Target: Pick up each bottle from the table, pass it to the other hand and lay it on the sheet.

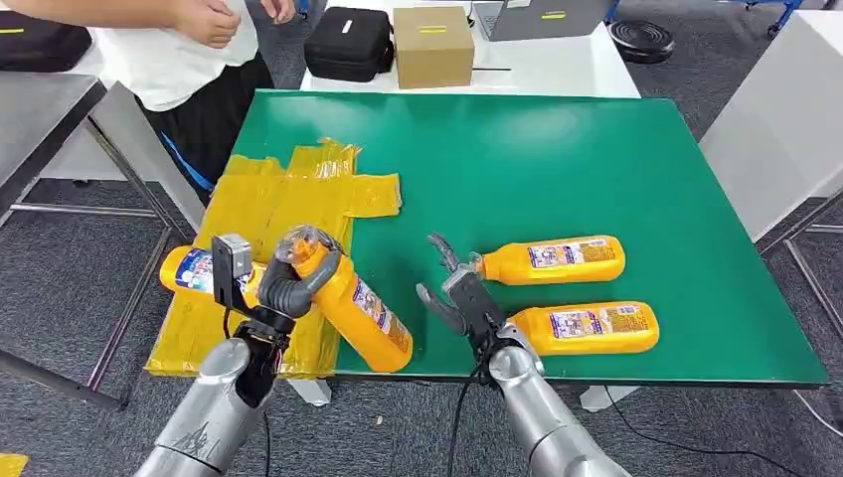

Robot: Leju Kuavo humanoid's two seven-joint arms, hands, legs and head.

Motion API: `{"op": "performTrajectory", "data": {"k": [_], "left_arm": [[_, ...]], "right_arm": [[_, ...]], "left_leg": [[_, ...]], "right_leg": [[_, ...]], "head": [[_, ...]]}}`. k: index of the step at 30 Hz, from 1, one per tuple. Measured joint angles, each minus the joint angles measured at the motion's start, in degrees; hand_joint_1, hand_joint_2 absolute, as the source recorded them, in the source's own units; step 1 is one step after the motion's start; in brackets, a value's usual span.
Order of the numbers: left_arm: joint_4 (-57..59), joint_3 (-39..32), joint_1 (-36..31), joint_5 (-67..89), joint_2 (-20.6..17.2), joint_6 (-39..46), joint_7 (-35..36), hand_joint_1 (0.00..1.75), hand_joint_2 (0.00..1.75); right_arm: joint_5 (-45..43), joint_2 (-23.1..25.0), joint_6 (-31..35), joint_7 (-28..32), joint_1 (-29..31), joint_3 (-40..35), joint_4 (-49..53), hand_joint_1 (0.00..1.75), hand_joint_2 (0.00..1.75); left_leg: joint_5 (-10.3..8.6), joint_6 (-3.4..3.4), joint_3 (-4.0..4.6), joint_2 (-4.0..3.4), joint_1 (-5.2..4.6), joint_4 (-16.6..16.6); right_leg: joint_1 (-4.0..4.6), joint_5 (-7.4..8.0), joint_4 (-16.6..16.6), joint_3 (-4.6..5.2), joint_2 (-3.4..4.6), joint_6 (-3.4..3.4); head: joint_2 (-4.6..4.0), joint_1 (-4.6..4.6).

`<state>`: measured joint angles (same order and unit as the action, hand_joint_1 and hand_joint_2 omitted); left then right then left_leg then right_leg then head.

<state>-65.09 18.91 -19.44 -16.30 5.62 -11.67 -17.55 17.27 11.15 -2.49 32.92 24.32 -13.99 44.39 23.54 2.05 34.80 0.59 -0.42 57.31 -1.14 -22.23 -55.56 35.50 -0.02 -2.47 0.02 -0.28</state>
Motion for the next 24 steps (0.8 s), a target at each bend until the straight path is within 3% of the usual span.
{"op": "performTrajectory", "data": {"k": [24], "left_arm": [[-2.63, 0.00, 0.87, -0.59, 0.04, -0.24, -0.20, 1.75, 1.75]], "right_arm": [[-0.09, -0.02, 0.35, 0.00, 0.00, 0.72, 0.00, 0.00, 0.00]], "left_leg": [[0.00, 0.00, 0.24, -0.01, 0.01, 0.00]], "right_leg": [[0.01, 0.00, 0.00, 0.25, 0.00, 0.00]], "head": [[0.00, 0.02]]}}
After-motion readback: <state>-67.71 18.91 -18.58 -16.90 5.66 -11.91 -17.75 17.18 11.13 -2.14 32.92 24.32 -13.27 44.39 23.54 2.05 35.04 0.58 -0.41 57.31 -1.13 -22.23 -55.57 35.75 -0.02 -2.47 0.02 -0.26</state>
